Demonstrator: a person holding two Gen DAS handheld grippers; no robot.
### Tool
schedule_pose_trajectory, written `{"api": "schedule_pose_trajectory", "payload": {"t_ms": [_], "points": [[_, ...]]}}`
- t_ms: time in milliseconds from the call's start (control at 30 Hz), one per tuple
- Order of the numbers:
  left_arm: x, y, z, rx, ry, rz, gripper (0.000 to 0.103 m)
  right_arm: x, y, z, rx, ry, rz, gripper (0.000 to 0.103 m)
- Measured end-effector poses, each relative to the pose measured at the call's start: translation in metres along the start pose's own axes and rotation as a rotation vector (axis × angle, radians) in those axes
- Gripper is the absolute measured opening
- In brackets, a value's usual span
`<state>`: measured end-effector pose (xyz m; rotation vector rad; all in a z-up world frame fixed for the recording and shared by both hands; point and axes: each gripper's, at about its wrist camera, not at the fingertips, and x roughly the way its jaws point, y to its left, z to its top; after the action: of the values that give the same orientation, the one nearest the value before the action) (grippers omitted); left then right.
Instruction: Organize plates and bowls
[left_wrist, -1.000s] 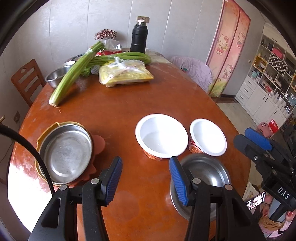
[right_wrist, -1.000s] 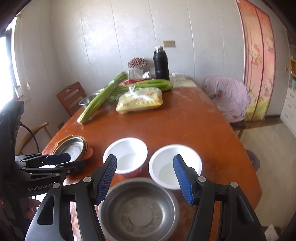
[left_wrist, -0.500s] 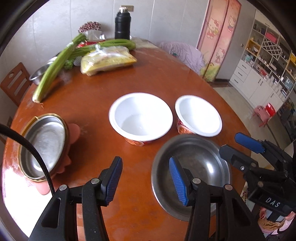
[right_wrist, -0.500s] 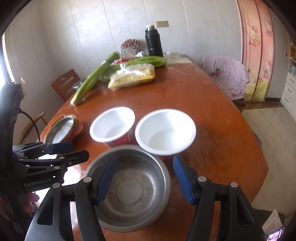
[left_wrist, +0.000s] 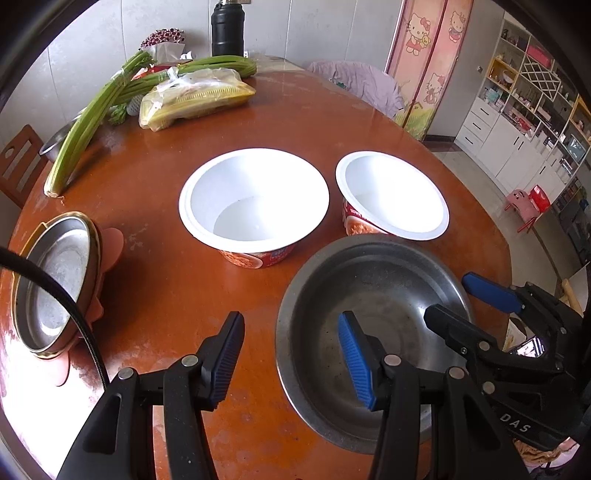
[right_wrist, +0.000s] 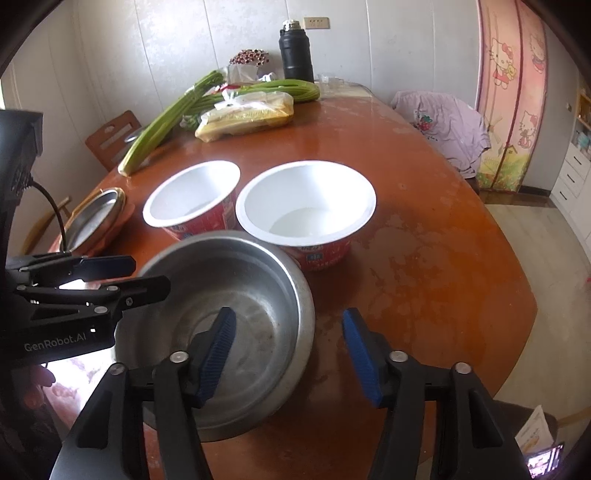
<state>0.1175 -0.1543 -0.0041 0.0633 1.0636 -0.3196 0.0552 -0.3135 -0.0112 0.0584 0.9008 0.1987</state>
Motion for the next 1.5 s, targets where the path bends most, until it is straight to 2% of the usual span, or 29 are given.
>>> {"api": "schedule_pose_trajectory", "payload": {"t_ms": [33,100,200,300,367,633,833,1167,1500], "points": [[0.002,-0.001,0.000,0.001,0.001,-0.006,0.053,0.001,0.000,0.000,-0.003,0.002,0.000,0.056],[0.006,-0.003,0.000,0.007,0.018,-0.019,0.053,0.006,0.001,0.000,-0.004,0.014,0.002,0.046],[0.011,-0.005,-0.001,0.006,0.032,-0.025,0.053,0.011,0.004,-0.002,-0.019,0.030,0.010,0.037],[0.016,-0.005,-0.002,0.004,0.046,-0.042,0.053,0.014,0.009,-0.003,-0.043,0.030,0.004,0.035],[0.018,-0.004,-0.003,-0.004,0.058,-0.065,0.053,0.015,0.010,-0.003,-0.037,0.034,0.022,0.034],[0.016,-0.006,-0.005,-0.001,0.060,-0.063,0.052,0.014,0.015,-0.004,-0.048,0.043,0.018,0.036],[-0.002,-0.002,-0.007,-0.007,0.028,-0.075,0.052,0.003,0.019,-0.004,-0.038,0.031,0.039,0.036],[-0.042,0.025,-0.025,-0.049,-0.048,-0.058,0.052,-0.022,0.055,-0.002,-0.098,-0.024,0.071,0.037],[-0.047,0.058,-0.048,-0.107,-0.044,-0.043,0.053,-0.011,0.094,-0.008,-0.131,0.018,0.098,0.037]]}}
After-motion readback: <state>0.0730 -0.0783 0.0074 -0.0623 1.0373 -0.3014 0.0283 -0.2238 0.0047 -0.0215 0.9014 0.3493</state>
